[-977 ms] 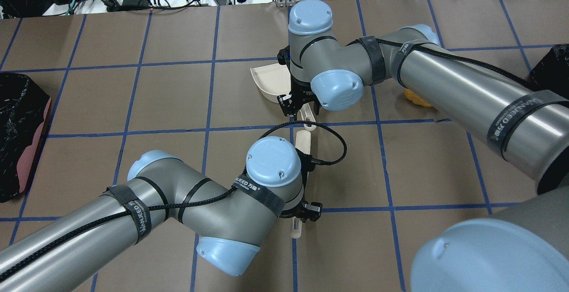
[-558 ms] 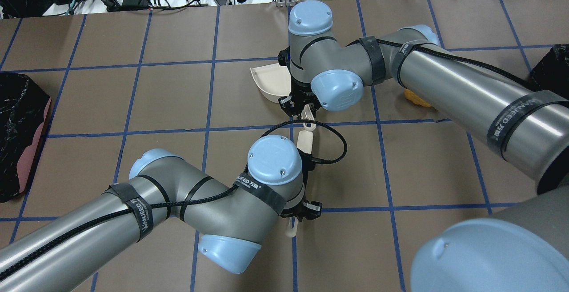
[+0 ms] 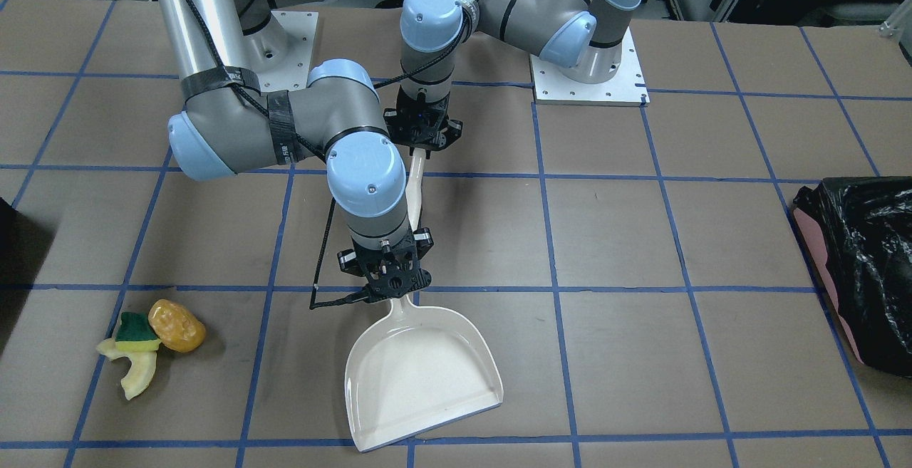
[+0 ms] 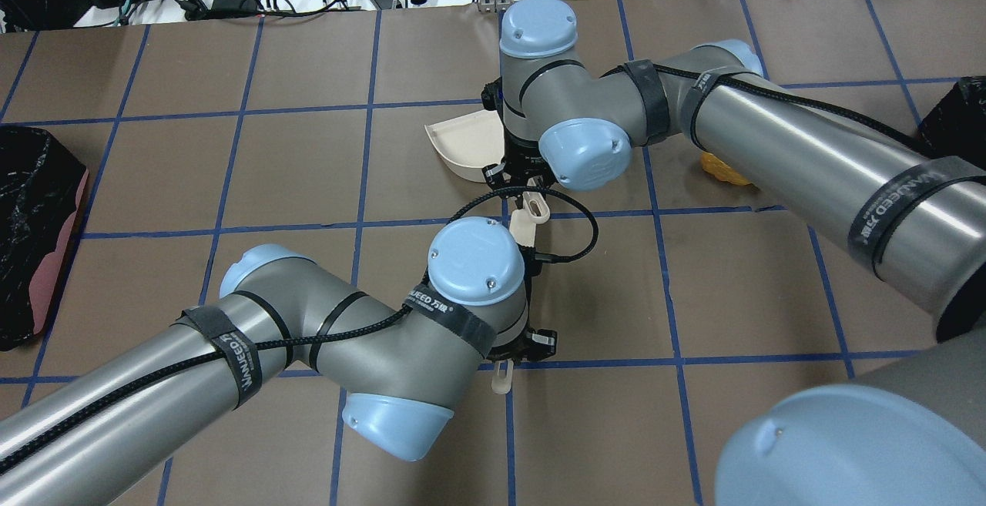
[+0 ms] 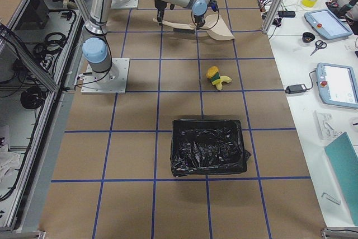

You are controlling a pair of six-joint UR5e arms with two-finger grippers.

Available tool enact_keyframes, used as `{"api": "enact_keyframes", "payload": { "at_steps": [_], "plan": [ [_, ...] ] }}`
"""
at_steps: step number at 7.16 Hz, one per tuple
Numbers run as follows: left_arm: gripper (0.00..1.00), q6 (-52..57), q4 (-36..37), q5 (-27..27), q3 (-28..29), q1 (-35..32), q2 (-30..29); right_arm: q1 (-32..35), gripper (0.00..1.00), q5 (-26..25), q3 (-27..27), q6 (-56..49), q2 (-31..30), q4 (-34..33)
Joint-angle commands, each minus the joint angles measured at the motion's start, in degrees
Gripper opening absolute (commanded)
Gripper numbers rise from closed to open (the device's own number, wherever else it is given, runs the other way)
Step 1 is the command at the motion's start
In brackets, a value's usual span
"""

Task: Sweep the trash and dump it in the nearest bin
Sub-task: 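Lift the dustpan with the right gripper toward the toys while the left lifts the brush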

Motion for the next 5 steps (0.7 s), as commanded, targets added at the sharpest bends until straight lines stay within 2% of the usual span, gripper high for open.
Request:
{"api": "enact_keyframes", "payload": {
  "at_steps": [1, 3, 4, 5],
  "plan": [
    [0.00, -1.6, -3.2, 1.9, 0.4, 0.1, 1.1, -1.6, 0.15, -0.5, -0.6, -1.1, -1.3, -0.2],
    [0.00, -4.6, -3.6, 1.9, 0.6, 0.3, 1.2, -6.0, 0.14, -0.9, -0.6, -1.4, -2.7, 2.2],
    [0.00, -5.0, -3.7, 1.9, 0.9, 0.4, 1.2, -9.0, 0.13, -2.1, -0.7, -3.3, -5.3, 4.1],
    [0.00, -5.3, -4.0, 1.9, 1.9, 0.6, 1.2, -12.6, 0.06, -2.2, -1.3, -8.0, -7.4, 7.5]
  ]
}}
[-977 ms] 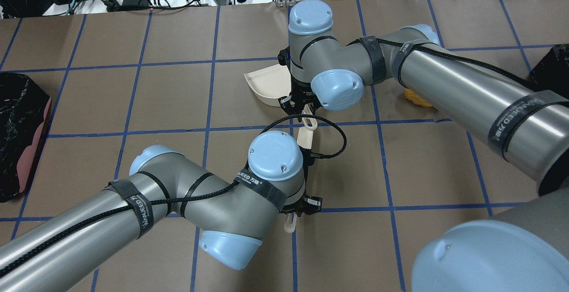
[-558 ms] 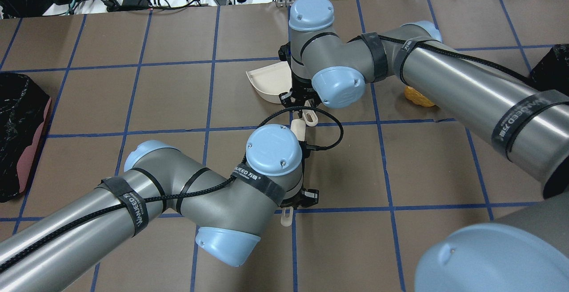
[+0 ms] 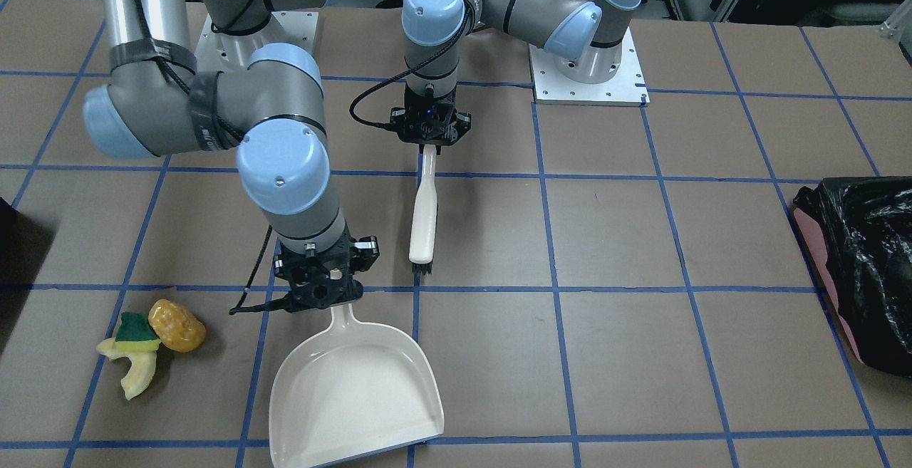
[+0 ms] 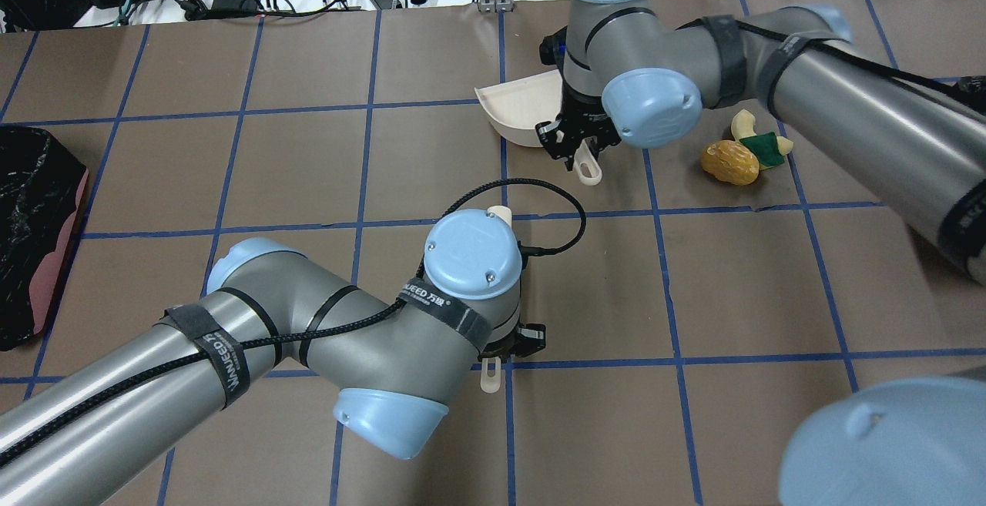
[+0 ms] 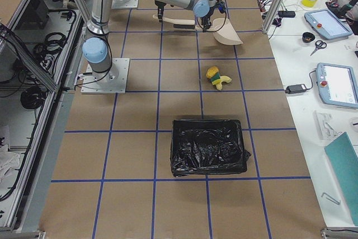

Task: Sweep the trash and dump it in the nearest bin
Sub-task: 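Lift the dustpan with the right gripper toward the toys while the left lifts the brush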

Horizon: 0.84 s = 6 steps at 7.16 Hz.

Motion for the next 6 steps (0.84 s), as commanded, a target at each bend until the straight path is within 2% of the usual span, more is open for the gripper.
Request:
{"api": "enact_keyframes", "payload": {
  "at_steps": [1, 3, 6],
  "plan": [
    [0.00, -1.8, -2.1, -0.9, 3.1, 3.1, -0.1, -8.1, 0.00, -2.9, -2.0, -8.3, -3.1, 5.4],
    [0.00, 1.0, -5.0, -1.5, 9.7, 6.3, -2.2, -13.3, 0.00, -6.1, -2.5, -20.0, -4.0, 5.7],
    [0.00, 3.1, -7.1, -0.4, 18.0, 8.9, -7.3, -25.1, 0.00, -5.7, -2.7, -43.6, -6.4, 5.4]
  ]
}}
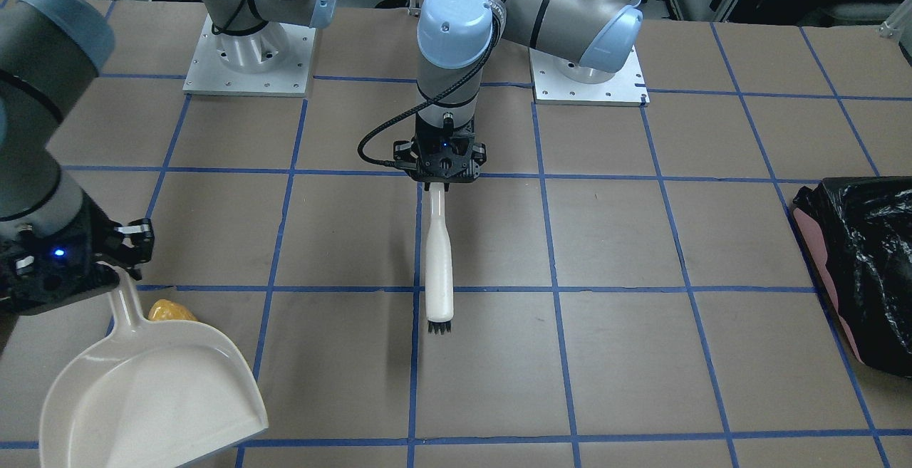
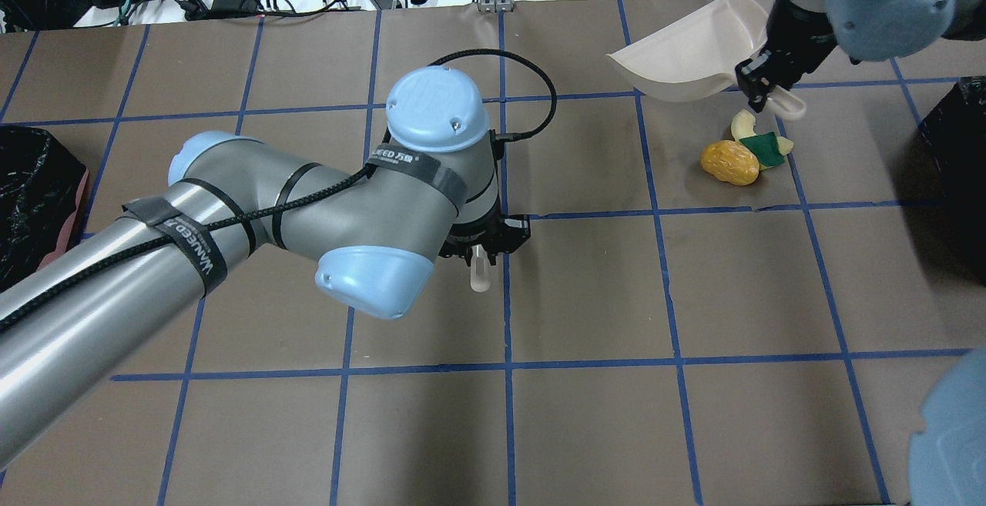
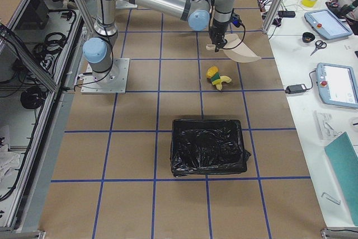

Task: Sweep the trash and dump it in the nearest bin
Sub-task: 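Lift the dustpan with the right gripper toward the toys while the left lifts the brush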

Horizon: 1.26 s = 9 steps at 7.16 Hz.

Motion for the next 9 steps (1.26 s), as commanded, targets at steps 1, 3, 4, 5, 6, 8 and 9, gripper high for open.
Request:
{"api": "enact_keyframes", "payload": {
  "at_steps": [1, 3, 4, 5, 6, 8, 9],
  "plan": [
    [0.00, 0.0, -0.5, 0.3, 5.5, 1.0, -5.3, -7.8, 0.00, 0.2, -0.2, -15.1, -0.6, -0.1],
    [0.00, -1.2, -1.3, -0.6, 11.8, 1.0, -10.4, -13.2, 0.00, -0.5, -0.2, -28.4, -0.6, -0.7],
    [0.00, -3.2, -2.1, -1.4, 16.2, 0.9, -13.0, -15.5, 0.00, -0.3, -0.2, -35.0, -0.4, -1.1],
    [0.00, -3.5, -2.7, -3.4, 19.4, 0.9, -15.0, -18.2, 0.00, -0.9, -0.2, -40.5, -0.1, -1.2],
    [0.00, -5.4, -2.7, -4.7, 20.9, 0.4, -16.5, -19.6, 0.00, -2.9, -0.2, -46.8, 0.8, -1.3],
    [0.00, -10.0, -2.6, -5.9, 23.5, -2.5, -19.0, -22.4, 0.00, -5.2, -0.2, -52.9, 2.0, -4.3],
    [0.00, -12.0, -2.6, -6.4, 25.5, -3.9, -20.0, -23.0, 0.00, -5.4, -0.2, -56.1, 2.5, -5.2]
  ]
}}
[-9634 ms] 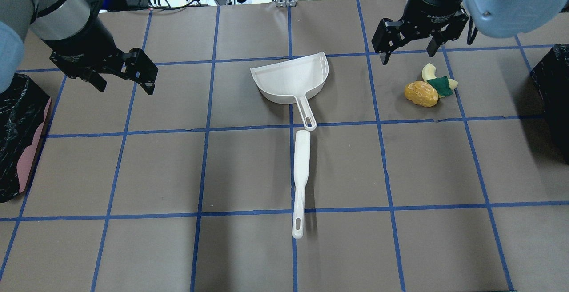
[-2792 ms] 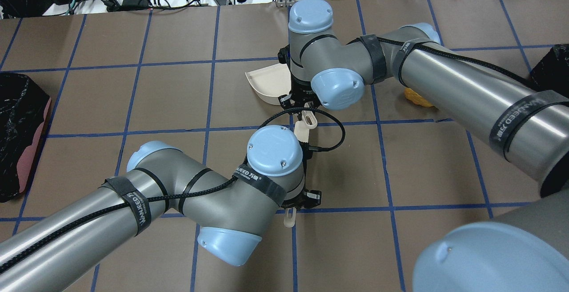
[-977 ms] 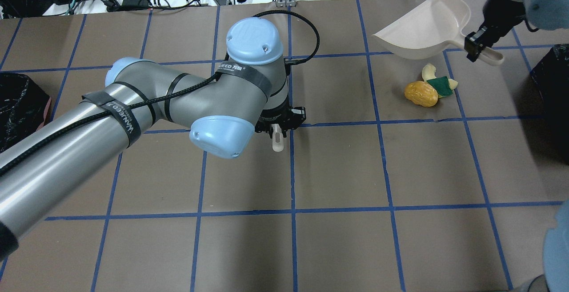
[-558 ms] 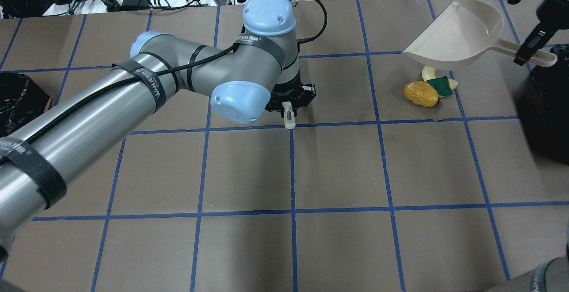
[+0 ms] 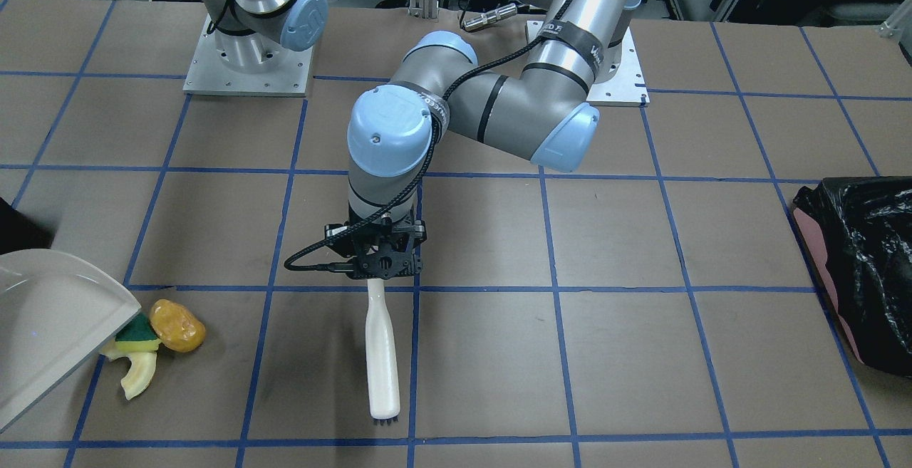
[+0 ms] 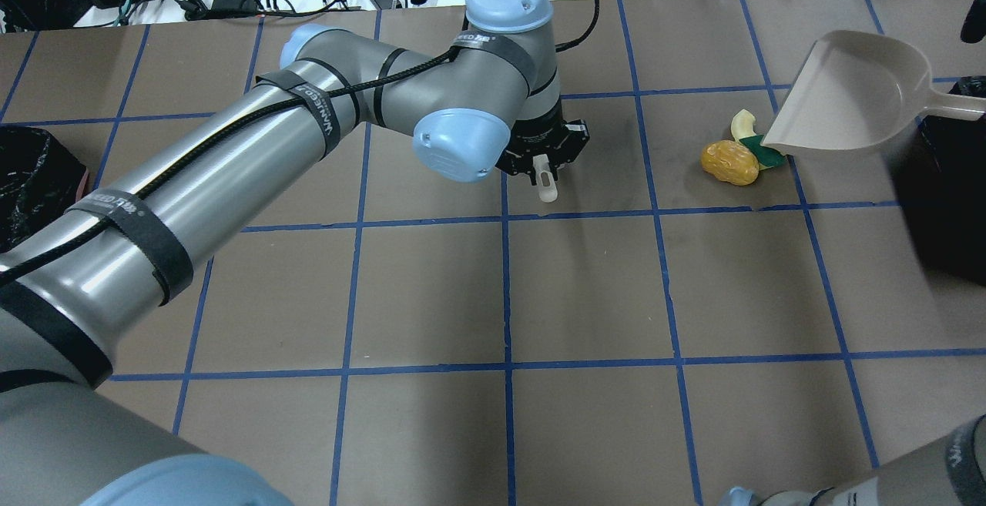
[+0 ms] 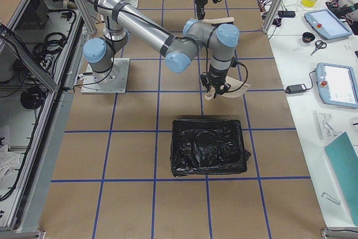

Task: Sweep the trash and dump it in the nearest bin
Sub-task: 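Move the brush with the left gripper toward the yellow toy and sponge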

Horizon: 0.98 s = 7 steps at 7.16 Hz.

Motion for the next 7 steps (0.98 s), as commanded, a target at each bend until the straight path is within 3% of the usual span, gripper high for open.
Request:
{"api": "enact_keyframes", "payload": {
  "at_steps": [1, 5, 7],
  "plan": [
    [0.00, -4.6, 0.4, -2.0, 3.7, -2.8, -2.9, -1.6, 0.00, -1.8, 0.0, -8.6, 1.3, -1.3],
    [0.00, -8.7, 0.8, -2.1, 9.9, -6.6, -8.1, -3.9, 0.00, -2.8, 0.1, -22.7, 4.8, -6.1],
    [0.00, -11.1, 2.7, -2.1, 12.0, -8.4, -10.2, -3.9, 0.00, -4.9, 0.8, -23.2, 4.9, -7.9]
  ]
}}
